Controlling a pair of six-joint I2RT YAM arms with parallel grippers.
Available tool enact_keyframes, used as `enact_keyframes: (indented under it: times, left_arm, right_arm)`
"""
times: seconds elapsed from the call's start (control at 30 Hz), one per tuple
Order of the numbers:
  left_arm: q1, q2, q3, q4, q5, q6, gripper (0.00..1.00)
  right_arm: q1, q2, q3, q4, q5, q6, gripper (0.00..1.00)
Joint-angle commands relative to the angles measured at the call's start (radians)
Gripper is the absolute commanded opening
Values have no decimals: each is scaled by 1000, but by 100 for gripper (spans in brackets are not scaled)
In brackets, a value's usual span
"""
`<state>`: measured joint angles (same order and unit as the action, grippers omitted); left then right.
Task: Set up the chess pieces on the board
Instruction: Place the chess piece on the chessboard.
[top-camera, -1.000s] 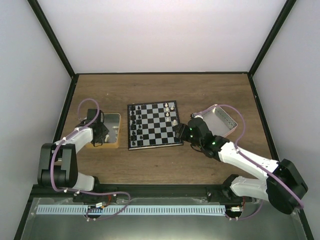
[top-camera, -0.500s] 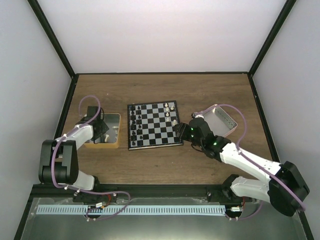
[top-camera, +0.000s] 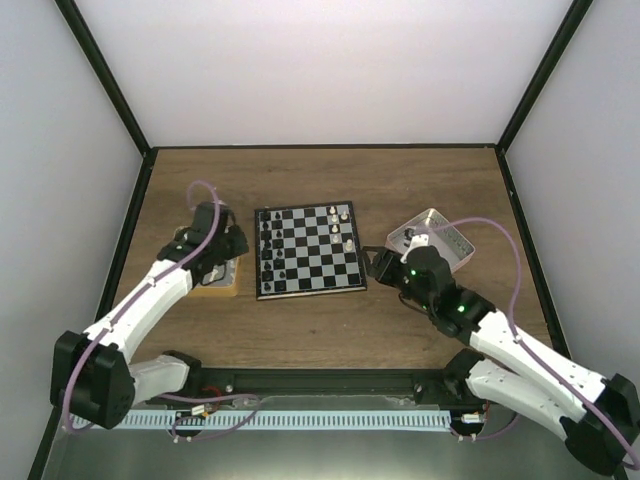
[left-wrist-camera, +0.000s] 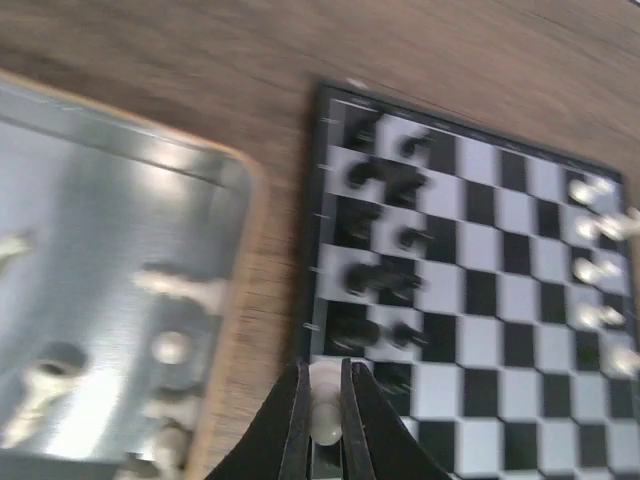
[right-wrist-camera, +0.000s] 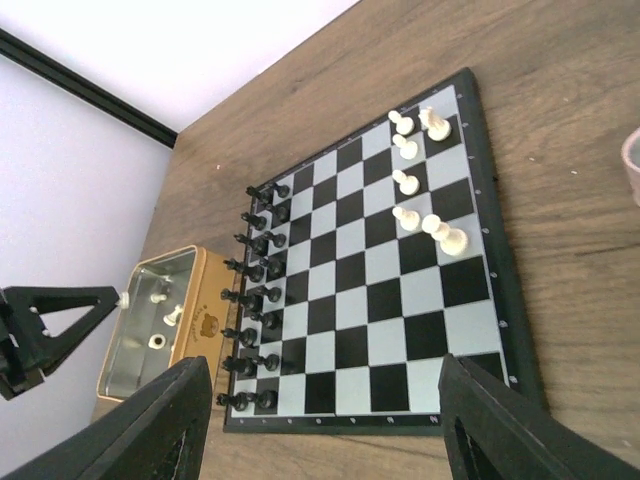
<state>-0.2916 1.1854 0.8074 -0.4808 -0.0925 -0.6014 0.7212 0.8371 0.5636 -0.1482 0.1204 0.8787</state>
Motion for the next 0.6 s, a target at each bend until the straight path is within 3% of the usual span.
enact_keyframes:
  times: [0.0, 0.13, 0.3, 0.57]
  left_arm:
    - [-197, 22, 88, -48, 39, -34, 4]
    - [-331, 122, 152, -37, 43, -58, 4]
    - [-441, 356, 319, -57, 19, -49, 5]
    - [-478, 689, 697, -223, -9, 10, 5]
  right_arm:
    - [-4, -104, -35, -102, 46, -1, 64]
    - [-6, -198, -54, -173, 72, 11, 64]
    - [-5, -261, -81, -208, 76, 24, 64]
    - [-5, -294, -92, -230, 63, 5, 64]
